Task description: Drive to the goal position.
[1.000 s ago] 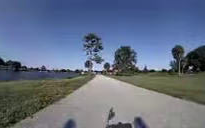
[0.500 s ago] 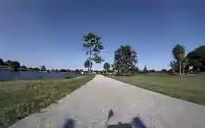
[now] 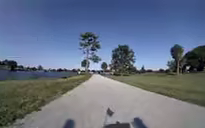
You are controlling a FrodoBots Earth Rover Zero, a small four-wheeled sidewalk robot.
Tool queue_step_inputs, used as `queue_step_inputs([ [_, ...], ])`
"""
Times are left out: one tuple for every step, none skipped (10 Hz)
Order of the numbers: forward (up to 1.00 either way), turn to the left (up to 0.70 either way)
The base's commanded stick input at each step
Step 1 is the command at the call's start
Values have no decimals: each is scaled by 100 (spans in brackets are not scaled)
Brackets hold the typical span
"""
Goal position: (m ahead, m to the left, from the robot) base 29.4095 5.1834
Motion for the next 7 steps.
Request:
queue_step_inputs([
  [85,0],
  [85,9],
  [85,34],
  [85,34],
  [85,34],
  [85,34],
  [85,34],
])
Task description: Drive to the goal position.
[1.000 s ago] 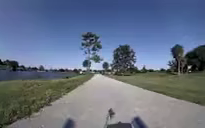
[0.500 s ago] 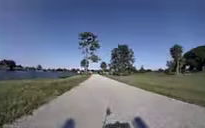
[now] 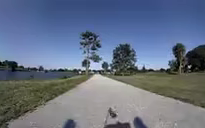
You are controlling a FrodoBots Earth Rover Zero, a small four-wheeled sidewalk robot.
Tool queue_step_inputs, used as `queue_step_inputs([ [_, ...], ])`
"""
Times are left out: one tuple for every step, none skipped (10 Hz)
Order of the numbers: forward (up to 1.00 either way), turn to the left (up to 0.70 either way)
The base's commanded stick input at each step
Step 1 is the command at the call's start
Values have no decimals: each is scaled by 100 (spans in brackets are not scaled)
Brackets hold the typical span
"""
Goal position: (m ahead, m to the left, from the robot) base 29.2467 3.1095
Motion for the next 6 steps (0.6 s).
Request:
queue_step_inputs([
  [85,34],
  [85,28],
  [85,6],
  [85,0],
  [85,0],
  [85,0],
])
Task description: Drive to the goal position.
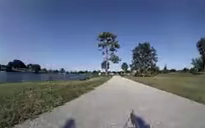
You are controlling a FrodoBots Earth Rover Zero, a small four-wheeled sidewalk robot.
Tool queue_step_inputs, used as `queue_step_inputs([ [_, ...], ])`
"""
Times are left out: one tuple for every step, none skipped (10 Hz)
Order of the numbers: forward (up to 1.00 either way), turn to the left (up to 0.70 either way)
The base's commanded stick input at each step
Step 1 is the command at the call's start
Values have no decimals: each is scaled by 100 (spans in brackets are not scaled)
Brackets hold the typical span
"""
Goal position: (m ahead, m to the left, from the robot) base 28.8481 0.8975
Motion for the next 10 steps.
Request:
queue_step_inputs([
  [85,0],
  [85,0],
  [85,0],
  [85,0],
  [85,0],
  [85,0],
  [85,0],
  [85,0],
  [85,0],
  [85,0],
])
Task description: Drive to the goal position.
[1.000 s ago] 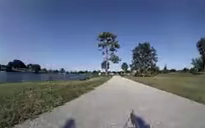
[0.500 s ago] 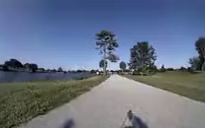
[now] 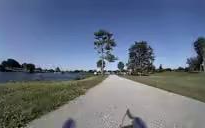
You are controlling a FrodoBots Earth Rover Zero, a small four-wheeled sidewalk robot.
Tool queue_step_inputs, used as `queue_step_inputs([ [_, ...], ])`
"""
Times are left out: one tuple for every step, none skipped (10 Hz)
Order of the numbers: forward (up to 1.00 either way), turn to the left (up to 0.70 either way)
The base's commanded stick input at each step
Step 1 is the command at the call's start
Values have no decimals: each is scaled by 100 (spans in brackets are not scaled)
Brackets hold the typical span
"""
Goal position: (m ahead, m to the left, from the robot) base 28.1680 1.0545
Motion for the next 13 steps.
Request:
queue_step_inputs([
  [85,0],
  [85,0],
  [85,0],
  [85,0],
  [85,0],
  [85,0],
  [85,0],
  [85,0],
  [85,0],
  [85,0],
  [85,0],
  [85,0],
  [85,0],
])
